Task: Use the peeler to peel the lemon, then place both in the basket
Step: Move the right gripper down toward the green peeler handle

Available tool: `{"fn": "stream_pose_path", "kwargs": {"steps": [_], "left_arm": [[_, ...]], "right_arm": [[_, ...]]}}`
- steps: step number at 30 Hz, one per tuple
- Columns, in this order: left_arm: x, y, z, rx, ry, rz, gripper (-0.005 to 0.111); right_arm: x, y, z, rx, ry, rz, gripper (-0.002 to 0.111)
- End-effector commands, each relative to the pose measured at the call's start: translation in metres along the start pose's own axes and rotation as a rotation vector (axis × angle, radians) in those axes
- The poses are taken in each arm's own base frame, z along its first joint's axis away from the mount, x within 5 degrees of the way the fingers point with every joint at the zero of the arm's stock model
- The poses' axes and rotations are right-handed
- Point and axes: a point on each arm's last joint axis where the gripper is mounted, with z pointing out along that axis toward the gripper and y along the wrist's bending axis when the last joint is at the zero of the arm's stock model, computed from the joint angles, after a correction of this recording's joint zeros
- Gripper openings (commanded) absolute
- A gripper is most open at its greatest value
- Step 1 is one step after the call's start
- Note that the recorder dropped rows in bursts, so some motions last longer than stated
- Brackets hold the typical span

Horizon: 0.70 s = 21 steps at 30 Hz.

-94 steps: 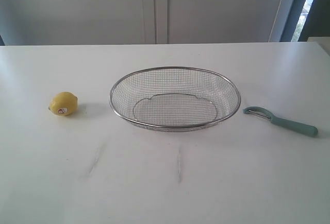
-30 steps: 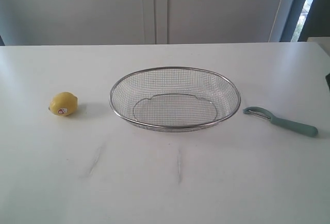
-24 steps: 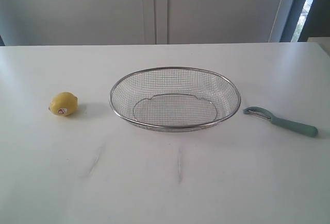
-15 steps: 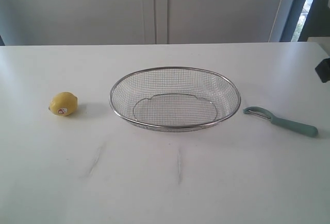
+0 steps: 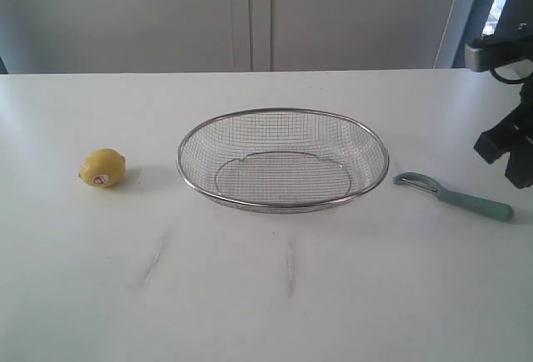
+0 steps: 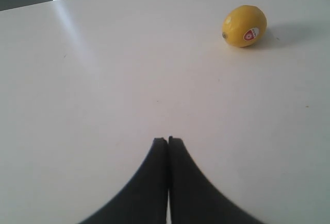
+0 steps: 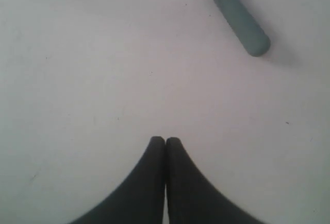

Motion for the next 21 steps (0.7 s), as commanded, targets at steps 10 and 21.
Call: {"fn": "stream_pose_path", "kwargs": {"steps": [10,21], "left_arm": [[-0.001,0.000,-0.001,-0.003,-0.010,-0.008,0.001],[-0.001,0.000,-0.001,-0.003,-0.010,-0.008,0.001]], "right_arm": [[-0.009,-0.010,-0.001,0.119,-0.067,-0.437,0.000],[-0.015,-0.012,-0.002,0.165,-0.116,-0.546,0.029]]}}
